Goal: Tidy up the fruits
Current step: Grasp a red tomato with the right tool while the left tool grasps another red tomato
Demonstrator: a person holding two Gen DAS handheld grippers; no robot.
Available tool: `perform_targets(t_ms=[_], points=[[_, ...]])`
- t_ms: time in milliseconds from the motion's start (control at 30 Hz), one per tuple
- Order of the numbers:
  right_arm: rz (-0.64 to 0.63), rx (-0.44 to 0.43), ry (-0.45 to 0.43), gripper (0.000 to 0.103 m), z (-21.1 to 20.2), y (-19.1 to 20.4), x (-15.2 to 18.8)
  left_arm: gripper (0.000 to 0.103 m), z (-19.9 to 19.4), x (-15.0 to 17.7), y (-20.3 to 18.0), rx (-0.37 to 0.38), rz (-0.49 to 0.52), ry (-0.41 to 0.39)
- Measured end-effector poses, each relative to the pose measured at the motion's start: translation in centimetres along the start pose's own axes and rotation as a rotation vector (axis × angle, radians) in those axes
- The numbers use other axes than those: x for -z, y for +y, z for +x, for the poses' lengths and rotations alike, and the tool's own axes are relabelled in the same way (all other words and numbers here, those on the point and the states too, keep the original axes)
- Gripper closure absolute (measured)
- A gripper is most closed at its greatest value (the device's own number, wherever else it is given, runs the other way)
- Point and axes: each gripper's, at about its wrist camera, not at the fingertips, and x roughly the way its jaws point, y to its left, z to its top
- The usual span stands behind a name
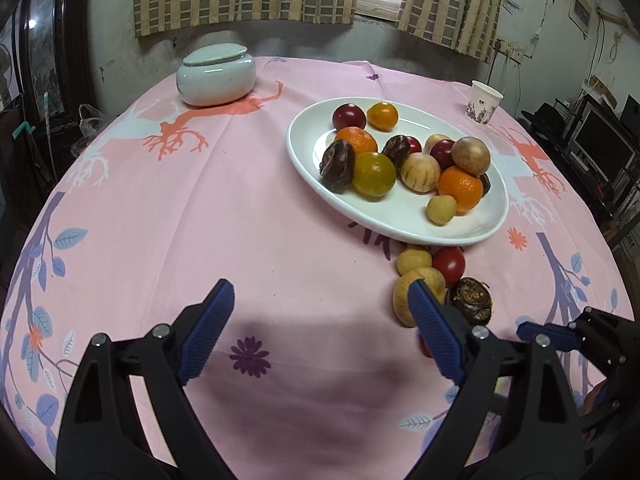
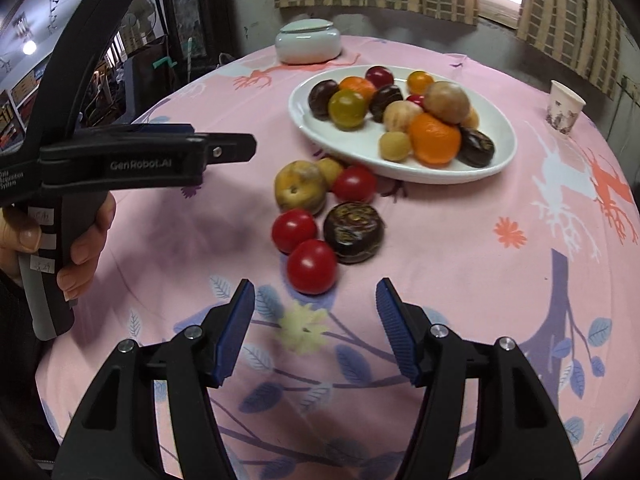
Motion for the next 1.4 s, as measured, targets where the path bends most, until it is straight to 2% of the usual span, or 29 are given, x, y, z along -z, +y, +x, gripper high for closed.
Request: perform_targets(t_ms=[100, 200, 233, 267, 400, 467, 633, 800, 933, 1033, 1067, 1167, 1233, 1400], points=[[0.0, 0.005, 0.011, 0.039, 0.9, 0.3, -0.3, 0.013, 0.3, 0.1, 0.4, 0.0, -0.007, 0.006], [0.01, 0.013, 0.006, 0.042, 1.5, 0.3, -0.6, 0.013, 0.2, 0.2, 0.5, -0.019, 0.0, -0.023], [0.007, 0.019, 0.001, 0.053, 1.6, 0.4, -0.7, 0.012, 0.2, 0.2, 0.5, -0.018, 0.003, -0.029], [0.0, 0.03, 0.008, 0.058, 1.9, 0.5, -0.8, 0.012, 0.2, 0.2, 0.5, -0.016, 0.005, -0.028], [-0.001, 0.044, 0.027, 0.06, 2.7, 0.7, -0.8, 0.012, 0.4, 0.2, 0.5, -0.011, 0.009, -0.022], [0.003, 0.052, 0.015, 0.073, 2.5, 0.6, -0.8, 0.012, 0.5, 0.2, 0.6, -0.009, 0.007, -0.016], [0.033, 0.041, -0.008, 0.073, 1.1, -0.9, -0.2, 0.012, 0.6, 0.5, 0.1, 0.02, 0.025, 0.006], [0.094, 0.043, -0.031, 0.073, -0.8, -3.4, 1.3, 0.012, 0.7, 1.1, -1.6, 0.105, 0.052, 0.063], [0.166, 0.035, -0.058, 0.073, -1.6, -5.6, 2.0, 0.013, 0.9, 2.1, -3.8, 0.121, 0.108, 0.101], [0.173, 0.017, -0.081, 0.073, -2.4, -5.9, 1.9, 0.014, 1.2, 2.8, -5.2, 0.112, 0.158, 0.115], [0.169, 0.011, -0.09, 0.073, -2.6, -5.8, 1.9, 0.015, 1.3, 3.0, -5.7, 0.107, 0.176, 0.117], [0.17, 0.002, -0.101, 0.073, -3.1, -5.8, 2.0, 0.031, 1.8, 3.4, -6.6, 0.102, 0.215, 0.135], [0.174, -0.003, -0.102, 0.073, -3.2, -6.0, 1.8, 0.047, 2.3, 3.6, -7.2, 0.097, 0.236, 0.148], [0.172, -0.02, -0.113, 0.073, -3.5, -5.9, 1.9, 0.067, 2.7, 3.7, -8.4, 0.086, 0.296, 0.137]])
